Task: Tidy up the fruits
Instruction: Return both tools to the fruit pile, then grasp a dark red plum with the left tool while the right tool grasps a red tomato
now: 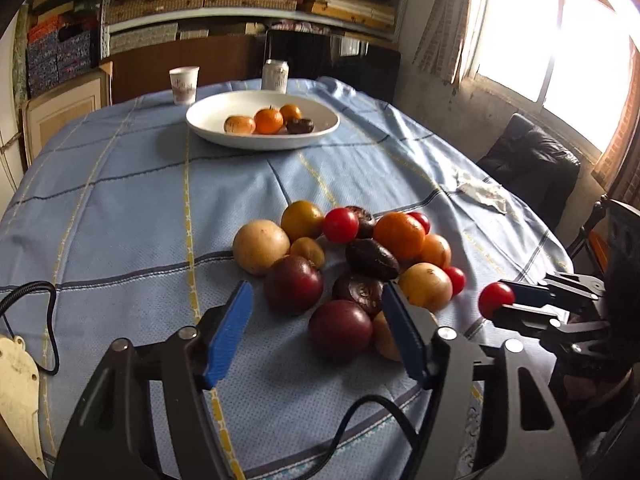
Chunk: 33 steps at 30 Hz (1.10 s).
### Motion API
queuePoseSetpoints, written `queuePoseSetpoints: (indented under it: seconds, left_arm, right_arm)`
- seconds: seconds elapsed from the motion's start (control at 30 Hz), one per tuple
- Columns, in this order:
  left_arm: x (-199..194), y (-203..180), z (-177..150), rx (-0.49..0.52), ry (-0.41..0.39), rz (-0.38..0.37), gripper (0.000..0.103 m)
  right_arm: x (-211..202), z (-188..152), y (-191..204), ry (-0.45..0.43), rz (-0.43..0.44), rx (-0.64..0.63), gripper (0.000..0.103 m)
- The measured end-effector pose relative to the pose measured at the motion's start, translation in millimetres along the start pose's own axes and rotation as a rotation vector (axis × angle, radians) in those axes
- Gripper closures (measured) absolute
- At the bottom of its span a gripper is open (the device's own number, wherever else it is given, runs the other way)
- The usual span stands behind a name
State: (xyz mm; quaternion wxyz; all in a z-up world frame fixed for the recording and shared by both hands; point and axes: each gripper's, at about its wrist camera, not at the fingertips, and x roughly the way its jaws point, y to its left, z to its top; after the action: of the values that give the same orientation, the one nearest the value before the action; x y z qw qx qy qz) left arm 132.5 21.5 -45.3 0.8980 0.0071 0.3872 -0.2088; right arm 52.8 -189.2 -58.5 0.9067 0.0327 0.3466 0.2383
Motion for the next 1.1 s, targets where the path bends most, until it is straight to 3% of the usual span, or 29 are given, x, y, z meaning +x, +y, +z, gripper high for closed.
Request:
queuePoseSetpoints:
  seconds: [0.5,0.8,1.1]
  left_arm:
    - [49,22,15,-0.181,0.188,0.030,0.052]
    - [57,25,15,-0.207,0.207,0.024,0.062]
    - [48,21,13,-0.206,0.194,0.006,0.064]
  right_arm:
    - [-4,-4,-7,-0.018,0.015,0.017,0.073]
    - [-5,-6,-10,-0.019,0.005,0.031,0.072]
    - [-8,-3,-10,-0.027,0.007,0.029,0.072]
